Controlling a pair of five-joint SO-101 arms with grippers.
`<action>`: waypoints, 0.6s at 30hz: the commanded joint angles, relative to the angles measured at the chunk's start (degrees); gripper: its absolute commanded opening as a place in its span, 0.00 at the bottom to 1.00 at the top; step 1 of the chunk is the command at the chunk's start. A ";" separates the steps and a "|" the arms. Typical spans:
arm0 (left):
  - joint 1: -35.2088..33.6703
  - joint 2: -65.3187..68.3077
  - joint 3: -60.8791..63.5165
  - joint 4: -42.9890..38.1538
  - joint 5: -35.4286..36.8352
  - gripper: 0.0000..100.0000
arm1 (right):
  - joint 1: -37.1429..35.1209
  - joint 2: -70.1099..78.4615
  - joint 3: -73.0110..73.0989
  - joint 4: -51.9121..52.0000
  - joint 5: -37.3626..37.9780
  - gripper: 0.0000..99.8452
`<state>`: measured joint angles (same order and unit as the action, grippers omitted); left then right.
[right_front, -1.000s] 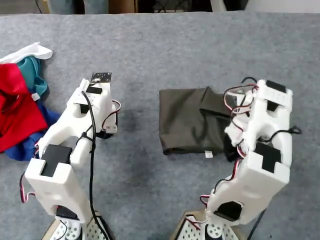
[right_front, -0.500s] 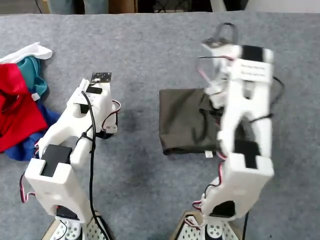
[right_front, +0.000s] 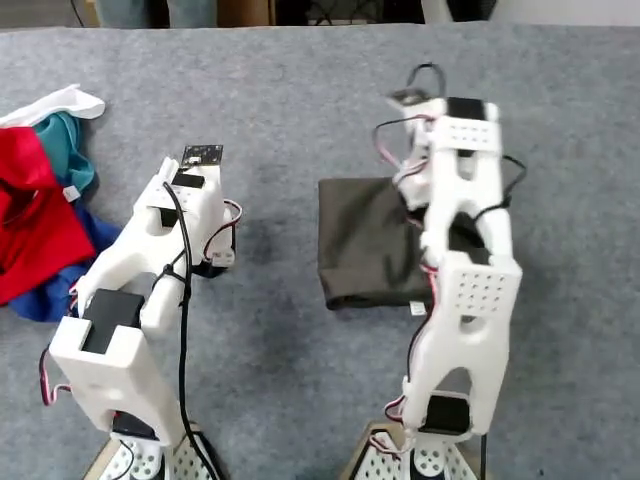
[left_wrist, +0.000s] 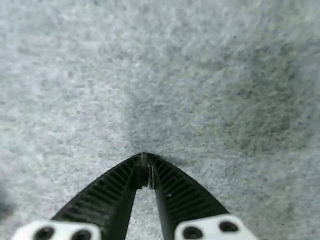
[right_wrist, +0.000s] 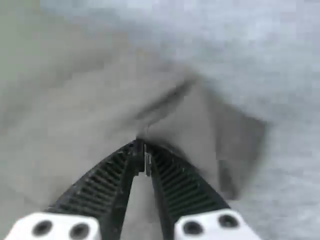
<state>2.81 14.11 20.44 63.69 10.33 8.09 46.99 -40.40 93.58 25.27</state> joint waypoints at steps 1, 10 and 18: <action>-2.07 -0.18 0.13 -2.37 0.53 0.03 | 4.48 1.89 -11.56 -0.88 -0.35 0.02; -2.07 -0.18 0.13 -2.37 0.53 0.03 | 10.37 11.12 -42.07 -0.44 -0.35 0.02; -2.07 -0.18 0.13 -2.46 0.53 0.03 | 8.00 11.21 -54.29 7.74 -1.23 0.02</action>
<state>2.81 14.11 20.44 63.69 10.33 17.49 60.53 -92.26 100.09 25.27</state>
